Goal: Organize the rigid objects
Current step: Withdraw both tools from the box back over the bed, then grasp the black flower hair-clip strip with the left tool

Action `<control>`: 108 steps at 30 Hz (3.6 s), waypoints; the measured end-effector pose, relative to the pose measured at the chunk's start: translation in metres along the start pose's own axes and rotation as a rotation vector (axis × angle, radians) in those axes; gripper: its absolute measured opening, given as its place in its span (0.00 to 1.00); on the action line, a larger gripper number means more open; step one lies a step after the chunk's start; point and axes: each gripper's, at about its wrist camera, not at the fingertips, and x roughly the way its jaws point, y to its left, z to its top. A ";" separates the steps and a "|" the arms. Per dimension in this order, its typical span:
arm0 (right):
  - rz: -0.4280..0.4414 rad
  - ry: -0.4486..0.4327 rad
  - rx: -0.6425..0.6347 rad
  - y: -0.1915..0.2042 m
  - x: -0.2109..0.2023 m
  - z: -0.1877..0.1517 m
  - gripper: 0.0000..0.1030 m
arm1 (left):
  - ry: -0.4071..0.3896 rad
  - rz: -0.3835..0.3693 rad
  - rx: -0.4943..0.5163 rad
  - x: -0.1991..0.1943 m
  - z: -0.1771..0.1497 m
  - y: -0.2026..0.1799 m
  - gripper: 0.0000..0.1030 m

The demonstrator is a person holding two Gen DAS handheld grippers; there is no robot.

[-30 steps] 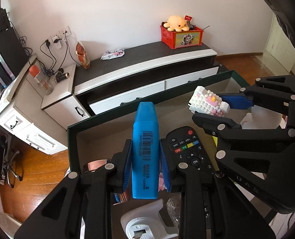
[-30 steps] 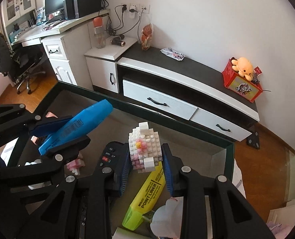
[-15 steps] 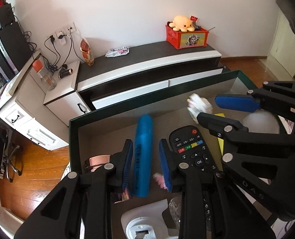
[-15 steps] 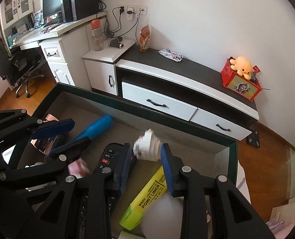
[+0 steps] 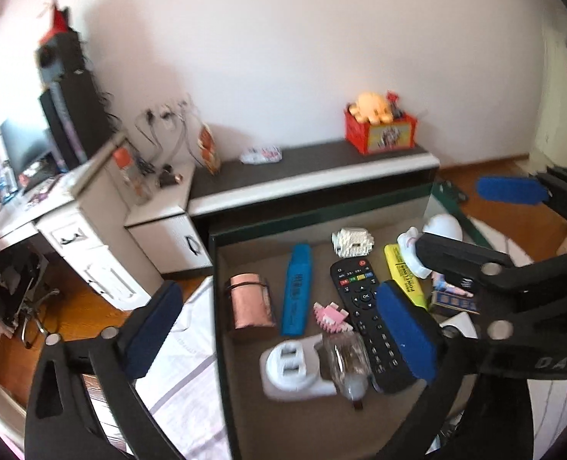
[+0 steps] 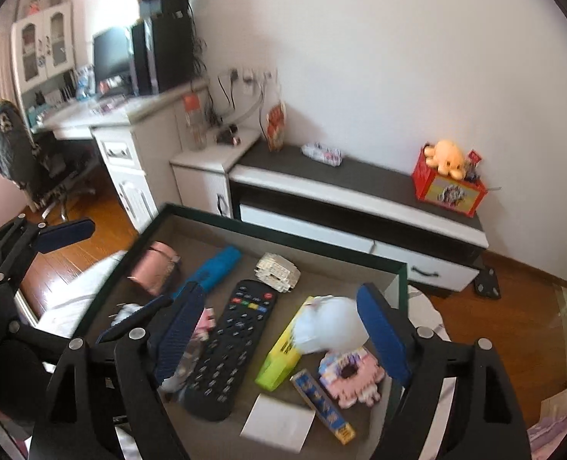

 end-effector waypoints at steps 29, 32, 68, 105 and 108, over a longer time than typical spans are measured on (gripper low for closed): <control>-0.198 -0.474 0.097 0.053 -0.278 -0.195 1.00 | -0.361 0.107 -0.091 -0.279 -0.155 -0.030 1.00; -0.196 -0.482 0.102 0.056 -0.289 -0.204 1.00 | -0.382 0.116 -0.081 -0.292 -0.163 -0.034 1.00; -0.232 -0.398 0.161 0.012 -0.256 -0.221 1.00 | -0.227 0.026 -0.057 -0.225 -0.157 -0.068 1.00; -0.200 -0.168 0.171 -0.052 -0.109 -0.184 1.00 | 0.137 -0.138 0.020 -0.046 -0.151 -0.094 0.19; -0.212 -0.163 0.163 -0.052 -0.107 -0.176 1.00 | 0.105 -0.133 0.021 -0.061 -0.152 -0.080 0.19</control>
